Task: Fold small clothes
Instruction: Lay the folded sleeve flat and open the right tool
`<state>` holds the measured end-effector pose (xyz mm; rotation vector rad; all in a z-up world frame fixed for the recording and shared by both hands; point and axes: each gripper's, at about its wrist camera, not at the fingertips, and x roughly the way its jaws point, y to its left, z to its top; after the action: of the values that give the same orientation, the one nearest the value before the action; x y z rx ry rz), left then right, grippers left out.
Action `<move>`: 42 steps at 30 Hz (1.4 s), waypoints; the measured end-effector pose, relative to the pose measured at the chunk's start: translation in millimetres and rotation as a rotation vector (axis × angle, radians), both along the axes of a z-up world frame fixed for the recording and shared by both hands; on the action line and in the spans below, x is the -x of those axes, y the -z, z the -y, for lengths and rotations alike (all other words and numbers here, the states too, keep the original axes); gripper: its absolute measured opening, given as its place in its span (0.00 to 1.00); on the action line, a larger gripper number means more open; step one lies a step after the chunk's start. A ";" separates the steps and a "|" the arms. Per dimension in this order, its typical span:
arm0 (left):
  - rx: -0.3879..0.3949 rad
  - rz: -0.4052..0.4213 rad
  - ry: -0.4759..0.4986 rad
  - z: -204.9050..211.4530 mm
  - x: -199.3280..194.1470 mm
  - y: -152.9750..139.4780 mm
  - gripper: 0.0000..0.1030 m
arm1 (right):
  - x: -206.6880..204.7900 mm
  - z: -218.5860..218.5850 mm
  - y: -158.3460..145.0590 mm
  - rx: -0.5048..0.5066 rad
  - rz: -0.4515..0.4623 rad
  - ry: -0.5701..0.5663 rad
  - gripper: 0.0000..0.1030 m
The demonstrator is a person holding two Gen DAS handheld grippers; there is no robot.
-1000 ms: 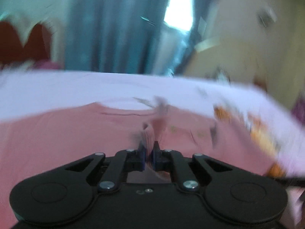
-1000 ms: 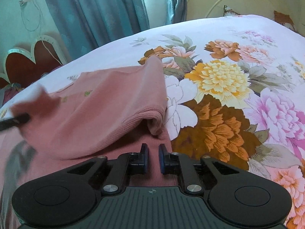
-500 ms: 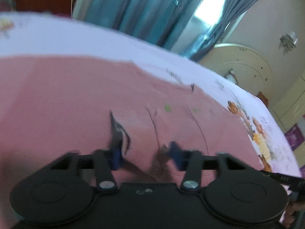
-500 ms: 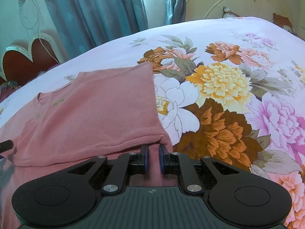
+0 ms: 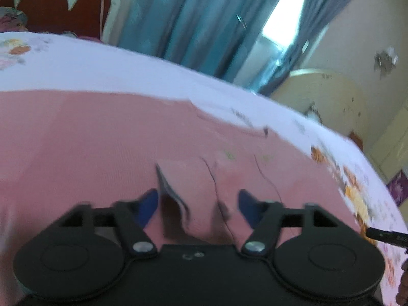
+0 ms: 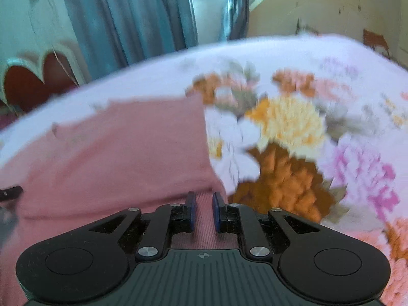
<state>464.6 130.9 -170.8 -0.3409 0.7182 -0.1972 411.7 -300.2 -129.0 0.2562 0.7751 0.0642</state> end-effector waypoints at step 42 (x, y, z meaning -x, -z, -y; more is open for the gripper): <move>-0.299 0.051 0.132 58.1 -46.3 -7.3 0.69 | -159.4 -30.0 26.0 0.147 -0.110 -0.131 0.00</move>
<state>510.8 72.8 -163.4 -0.0035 0.7089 -0.2197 571.1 -270.1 -155.0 0.0693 0.9013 0.1173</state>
